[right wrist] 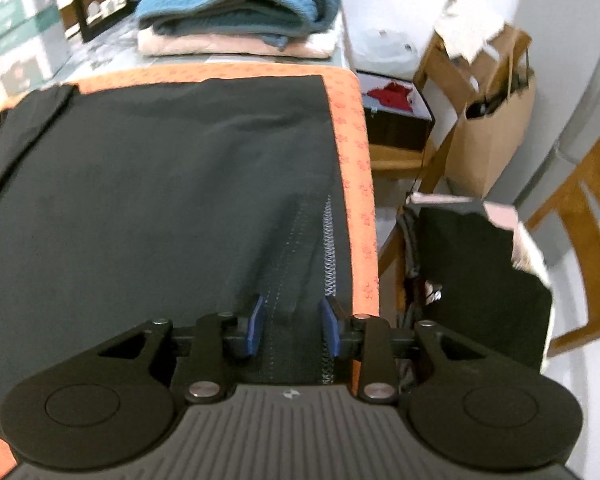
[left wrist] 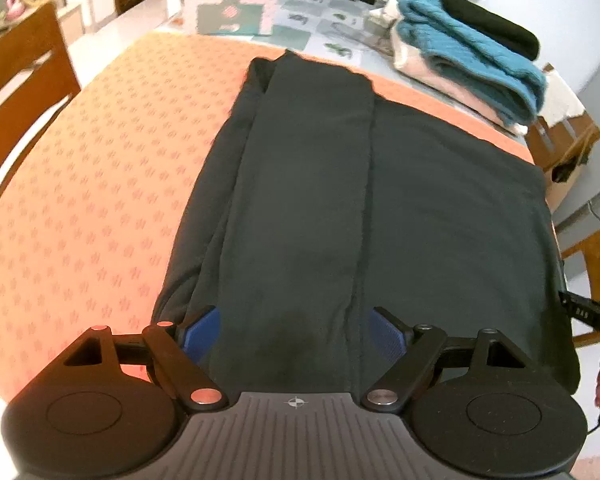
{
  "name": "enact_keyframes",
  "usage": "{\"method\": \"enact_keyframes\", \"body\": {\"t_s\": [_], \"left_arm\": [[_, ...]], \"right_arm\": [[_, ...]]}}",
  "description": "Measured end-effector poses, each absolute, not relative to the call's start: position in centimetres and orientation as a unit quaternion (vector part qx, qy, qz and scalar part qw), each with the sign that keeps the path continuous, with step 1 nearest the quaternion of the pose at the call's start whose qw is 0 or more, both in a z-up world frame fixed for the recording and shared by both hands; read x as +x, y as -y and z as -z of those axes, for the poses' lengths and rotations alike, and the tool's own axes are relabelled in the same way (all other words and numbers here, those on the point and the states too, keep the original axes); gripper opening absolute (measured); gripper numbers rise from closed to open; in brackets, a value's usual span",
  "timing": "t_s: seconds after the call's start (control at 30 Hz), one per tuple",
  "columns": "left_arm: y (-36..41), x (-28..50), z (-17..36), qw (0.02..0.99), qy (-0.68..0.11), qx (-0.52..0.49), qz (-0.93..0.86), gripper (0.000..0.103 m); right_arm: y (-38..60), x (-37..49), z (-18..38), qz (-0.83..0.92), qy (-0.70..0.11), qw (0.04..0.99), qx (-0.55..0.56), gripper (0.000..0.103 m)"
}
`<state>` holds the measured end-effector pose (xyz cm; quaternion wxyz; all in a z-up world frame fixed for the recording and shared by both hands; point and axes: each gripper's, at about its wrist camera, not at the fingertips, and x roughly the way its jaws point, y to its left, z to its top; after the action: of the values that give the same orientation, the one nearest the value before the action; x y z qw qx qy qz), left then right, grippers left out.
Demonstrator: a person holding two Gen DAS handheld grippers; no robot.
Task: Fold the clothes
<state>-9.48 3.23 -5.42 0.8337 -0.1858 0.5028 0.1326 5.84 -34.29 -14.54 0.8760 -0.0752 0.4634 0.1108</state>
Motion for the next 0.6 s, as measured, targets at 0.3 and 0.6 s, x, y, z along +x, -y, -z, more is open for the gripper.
{"method": "enact_keyframes", "body": {"t_s": [0.3,0.6], "left_arm": [[-3.0,-9.6,6.0,0.834,-0.502,-0.185,-0.133,0.083],[-3.8,-10.3,7.0,0.827,-0.51,-0.19,-0.142,0.083]], "right_arm": [[35.2,5.8,13.6,-0.099,-0.457,0.882,-0.058,0.005],[40.6,6.2,13.9,-0.044,-0.481,0.875,-0.032,0.001]]}}
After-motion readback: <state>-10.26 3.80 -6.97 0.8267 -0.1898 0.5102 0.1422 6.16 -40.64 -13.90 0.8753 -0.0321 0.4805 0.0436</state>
